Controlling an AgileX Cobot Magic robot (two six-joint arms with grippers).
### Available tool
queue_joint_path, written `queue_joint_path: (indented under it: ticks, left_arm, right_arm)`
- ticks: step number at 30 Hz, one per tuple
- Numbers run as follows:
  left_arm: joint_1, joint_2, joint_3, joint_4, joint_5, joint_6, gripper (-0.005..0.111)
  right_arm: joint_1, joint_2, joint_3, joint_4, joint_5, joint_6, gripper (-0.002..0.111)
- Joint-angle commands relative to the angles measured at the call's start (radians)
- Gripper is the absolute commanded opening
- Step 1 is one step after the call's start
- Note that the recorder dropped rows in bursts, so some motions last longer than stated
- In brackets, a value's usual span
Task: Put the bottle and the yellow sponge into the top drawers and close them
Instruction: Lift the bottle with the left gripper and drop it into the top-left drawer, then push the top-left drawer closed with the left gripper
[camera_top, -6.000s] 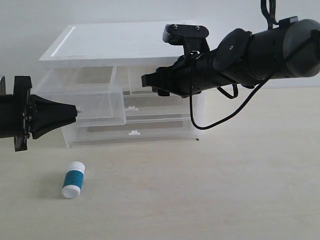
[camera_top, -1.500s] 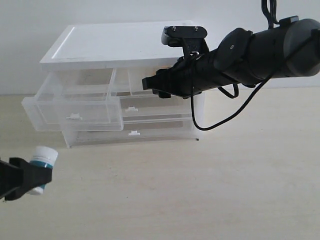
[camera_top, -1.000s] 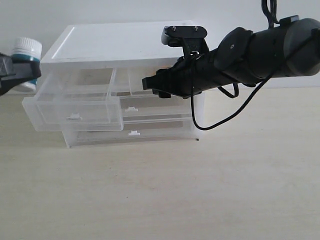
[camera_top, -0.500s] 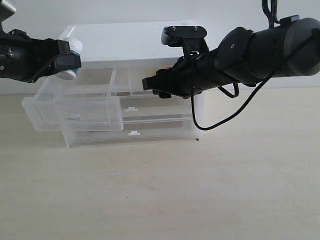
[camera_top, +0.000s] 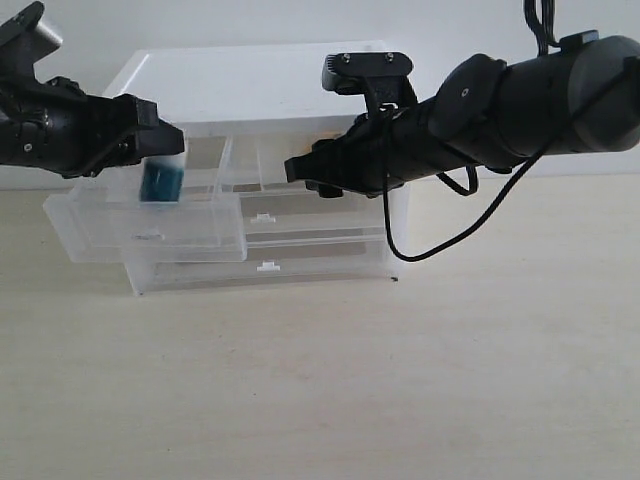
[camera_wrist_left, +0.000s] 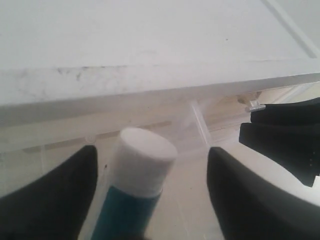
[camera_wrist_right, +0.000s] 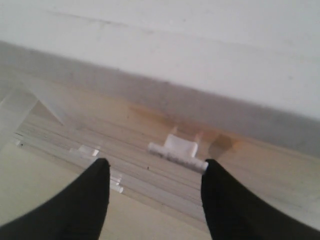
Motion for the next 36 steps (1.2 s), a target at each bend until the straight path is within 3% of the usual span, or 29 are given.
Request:
queue_joint_path:
  ticks: [1, 5, 7, 10, 11, 16, 20, 24, 30, 36]
  left_arm:
    - [-0.002, -0.026, -0.008, 0.007, 0.011, 0.001, 0.063]
    - [-0.002, -0.094, -0.008, 0.013, 0.062, -0.02, 0.063]
    - [-0.002, -0.144, -0.008, 0.107, 0.127, -0.097, 0.062]
    - [-0.002, -0.215, -0.006, 0.424, 0.31, -0.438, 0.06]
    - [-0.002, -0.225, -0.004, 0.501, 0.371, -0.484, 0.059]
    - [-0.002, -0.241, 0.051, 0.519, 0.45, -0.528, 0.059]
    - [-0.004, -0.239, 0.111, 0.535, 0.428, -0.528, 0.058]
    - [-0.004, -0.237, 0.166, 0.533, 0.247, -0.528, 0.058]
    - [-0.004, -0.195, 0.171, 0.511, 0.116, -0.523, 0.058]
    - [-0.004, -0.121, 0.171, 0.333, 0.025, -0.346, 0.058]
  right_arm:
    - [-0.01, 0.0, -0.009, -0.009, -0.013, -0.015, 0.051]
    - [-0.01, 0.0, -0.009, -0.009, -0.01, -0.015, 0.051]
    - [-0.01, 0.0, -0.009, -0.009, -0.006, -0.015, 0.051]
    - [-0.01, 0.0, -0.009, -0.009, -0.006, -0.015, 0.051]
    - [-0.01, 0.0, -0.009, -0.009, -0.006, -0.015, 0.051]
    - [-0.01, 0.0, -0.009, -0.009, -0.004, -0.015, 0.051]
    - [-0.01, 0.0, -0.009, -0.009, -0.004, -0.015, 0.051]
    - [-0.01, 0.0, -0.009, -0.009, -0.003, -0.015, 0.051]
    - [-0.01, 0.0, -0.009, -0.009, -0.003, -0.015, 0.051]
    - [-0.01, 0.0, -0.009, -0.009, -0.003, -0.015, 0.051]
